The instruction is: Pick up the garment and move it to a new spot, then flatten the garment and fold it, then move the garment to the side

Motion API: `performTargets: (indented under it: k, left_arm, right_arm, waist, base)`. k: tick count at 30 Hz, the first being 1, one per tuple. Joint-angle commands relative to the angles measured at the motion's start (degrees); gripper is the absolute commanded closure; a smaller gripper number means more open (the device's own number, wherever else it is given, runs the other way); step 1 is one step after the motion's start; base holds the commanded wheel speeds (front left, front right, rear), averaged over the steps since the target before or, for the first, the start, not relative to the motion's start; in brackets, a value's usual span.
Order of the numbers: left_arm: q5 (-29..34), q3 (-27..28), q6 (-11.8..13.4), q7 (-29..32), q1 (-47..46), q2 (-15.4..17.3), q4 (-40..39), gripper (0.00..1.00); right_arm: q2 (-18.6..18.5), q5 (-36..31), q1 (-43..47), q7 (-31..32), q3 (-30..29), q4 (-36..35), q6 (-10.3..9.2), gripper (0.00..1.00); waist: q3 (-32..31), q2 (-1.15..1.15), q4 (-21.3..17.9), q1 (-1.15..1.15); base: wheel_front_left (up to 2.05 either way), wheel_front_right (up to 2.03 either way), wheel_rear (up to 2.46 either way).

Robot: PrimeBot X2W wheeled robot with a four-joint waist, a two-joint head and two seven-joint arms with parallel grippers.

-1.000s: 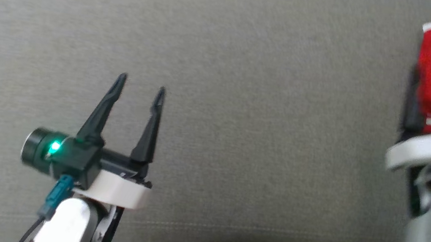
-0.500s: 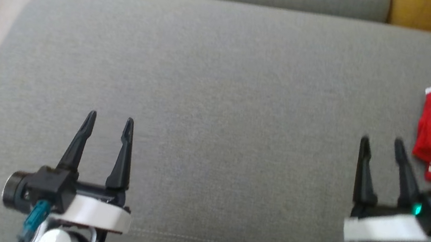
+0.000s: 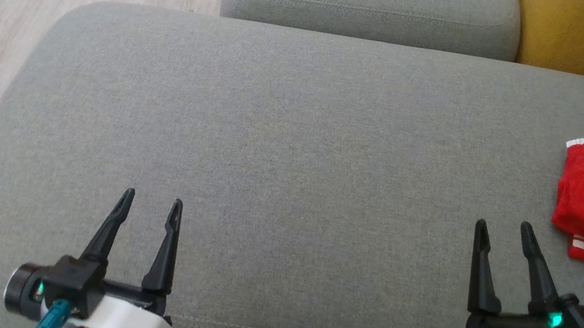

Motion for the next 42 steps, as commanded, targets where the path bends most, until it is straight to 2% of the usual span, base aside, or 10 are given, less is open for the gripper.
performTargets:
  k: [1,14,15,20,42]
  left_arm:
    - [0.42,2.01,-0.03,-0.29,-1.99,-0.32,-1.45,0.0]
    - [-0.01,1.88,0.28,-0.29,-2.03,-0.33,-0.44,0.0]
    - [-0.01,-0.01,0.04,0.0,0.0,0.0,1.4,1.0]
    - [-0.67,-0.15,0.03,0.11,1.49,0.02,5.46,1.0]
    - [-17.19,1.96,-1.58,2.86,-1.15,0.9,7.41,1.0]
  right_arm:
    - [0.03,0.42,-0.29,-0.64,1.62,-2.1,0.2,0.0]
    - [0.03,0.86,-0.14,-0.64,1.59,-2.3,0.2,0.0]
    - [0.01,0.35,1.05,0.0,0.05,-0.17,0.0,1.0]
    - [0.0,0.92,2.32,0.23,0.03,3.74,0.0,1.0]
    - [-0.86,17.39,0.73,2.97,-1.04,3.49,0.04,1.0]
  waist:
    - [-0.07,0.0,0.01,0.0]
    - [-0.21,0.0,0.06,0.0]
    - [-0.22,0.0,0.06,0.0]
    - [-0.2,0.0,0.02,0.0]
    - [-0.04,0.0,-0.98,0.0]
  base:
    - [0.0,0.0,0.0]
    - [0.0,0.0,0.0]
    - [0.0,0.0,0.0]
    - [0.0,0.0,0.0]
    - [0.0,0.0,0.0]
